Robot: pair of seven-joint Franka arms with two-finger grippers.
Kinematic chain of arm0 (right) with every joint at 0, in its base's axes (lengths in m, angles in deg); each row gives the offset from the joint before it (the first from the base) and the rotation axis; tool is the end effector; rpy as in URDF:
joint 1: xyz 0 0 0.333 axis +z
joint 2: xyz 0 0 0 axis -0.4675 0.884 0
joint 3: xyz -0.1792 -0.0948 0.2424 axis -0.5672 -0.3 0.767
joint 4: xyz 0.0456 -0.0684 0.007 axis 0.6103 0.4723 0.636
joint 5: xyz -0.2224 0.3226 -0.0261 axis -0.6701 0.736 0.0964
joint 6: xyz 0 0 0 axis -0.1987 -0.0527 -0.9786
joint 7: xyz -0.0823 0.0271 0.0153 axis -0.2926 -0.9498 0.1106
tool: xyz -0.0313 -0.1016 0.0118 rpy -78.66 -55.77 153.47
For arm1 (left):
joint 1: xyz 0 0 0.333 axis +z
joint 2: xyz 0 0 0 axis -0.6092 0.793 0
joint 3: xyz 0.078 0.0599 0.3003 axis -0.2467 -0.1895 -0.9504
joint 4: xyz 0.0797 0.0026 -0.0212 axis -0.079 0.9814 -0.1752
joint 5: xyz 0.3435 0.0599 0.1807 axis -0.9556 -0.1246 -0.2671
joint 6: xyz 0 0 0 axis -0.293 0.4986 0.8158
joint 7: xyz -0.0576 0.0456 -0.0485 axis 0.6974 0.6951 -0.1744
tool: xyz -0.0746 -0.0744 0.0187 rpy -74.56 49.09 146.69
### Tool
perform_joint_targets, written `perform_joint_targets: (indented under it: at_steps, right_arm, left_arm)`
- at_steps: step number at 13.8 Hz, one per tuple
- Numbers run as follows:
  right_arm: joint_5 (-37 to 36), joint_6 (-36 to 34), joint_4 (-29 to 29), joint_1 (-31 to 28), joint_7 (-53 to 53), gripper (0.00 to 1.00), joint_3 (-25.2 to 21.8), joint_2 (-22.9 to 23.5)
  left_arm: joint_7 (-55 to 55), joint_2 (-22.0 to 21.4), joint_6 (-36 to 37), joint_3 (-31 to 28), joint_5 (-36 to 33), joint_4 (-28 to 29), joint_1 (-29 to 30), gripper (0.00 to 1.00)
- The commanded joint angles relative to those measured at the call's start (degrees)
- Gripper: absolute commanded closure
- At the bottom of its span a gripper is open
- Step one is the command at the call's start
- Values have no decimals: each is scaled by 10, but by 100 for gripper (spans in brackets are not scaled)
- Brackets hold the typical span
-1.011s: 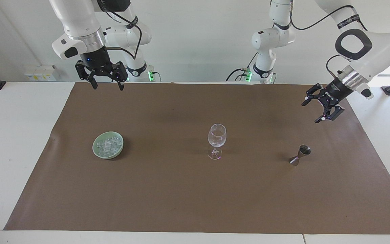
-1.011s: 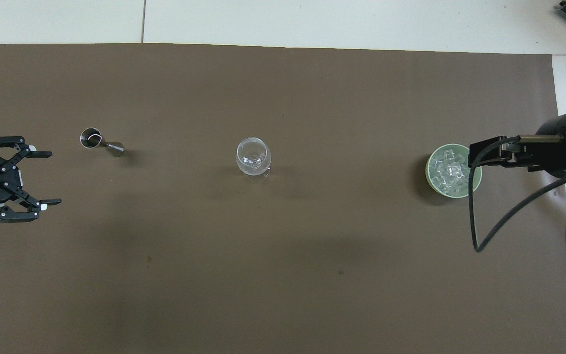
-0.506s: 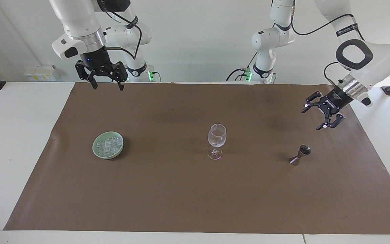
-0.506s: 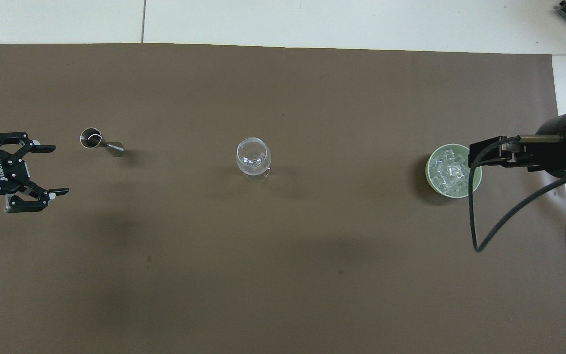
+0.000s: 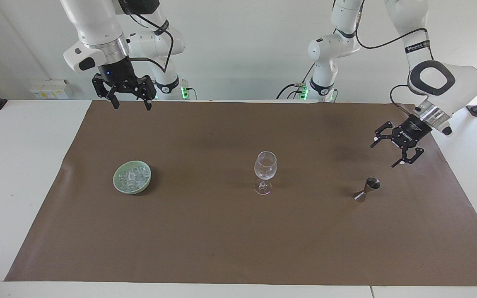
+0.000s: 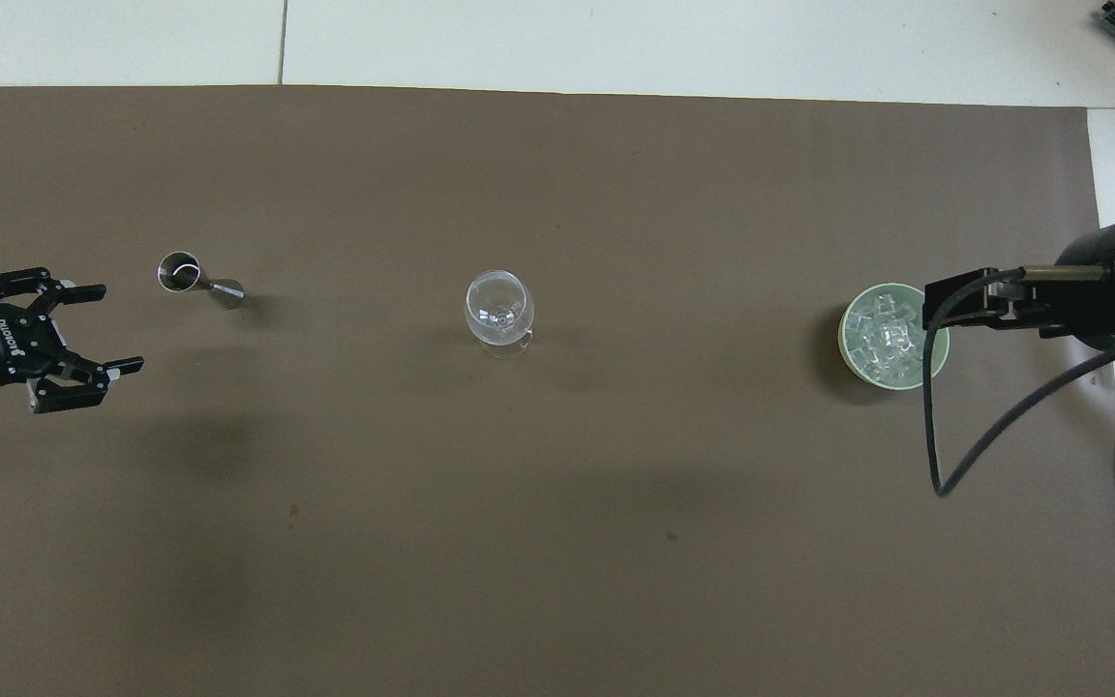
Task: Pour wine and add ice with both arms
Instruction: 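Reach the open left gripper toward the small silver jigger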
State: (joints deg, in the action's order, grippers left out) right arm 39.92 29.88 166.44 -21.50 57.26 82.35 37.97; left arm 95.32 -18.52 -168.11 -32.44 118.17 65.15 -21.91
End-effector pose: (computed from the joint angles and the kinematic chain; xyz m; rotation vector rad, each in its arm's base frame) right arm 0.5416 0.0603 0.6444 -3.1293 0.1282 -0.0643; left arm 0.5319 0.0977 0.4080 1.2136 2.1798 -0.5209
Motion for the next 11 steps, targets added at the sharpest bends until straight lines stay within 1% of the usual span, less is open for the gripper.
perform_joint_targets:
  at_steps: [1, 3, 6, 8, 11]
  right_arm:
    - [13, 2, 12, -7, -13, 0, 0, -10]
    - [13, 2, 12, -7, -13, 0, 0, -10]
    - [13, 2, 12, -7, -13, 0, 0, -10]
    - [13, 2, 12, -7, -13, 0, 0, -10]
    - [13, 2, 12, -7, -13, 0, 0, -10]
  left_arm:
    - [-6, 14, -16, 5, 62, 16, 19, 0]
    - [-28, 36, -16, 5, 100, 16, 27, 0]
    - [-54, 54, -17, 5, 101, 15, 27, 0]
    - [-79, 73, -16, 6, 103, 15, 27, 0]
    - [-129, 94, -16, 6, 140, 15, 27, 0]
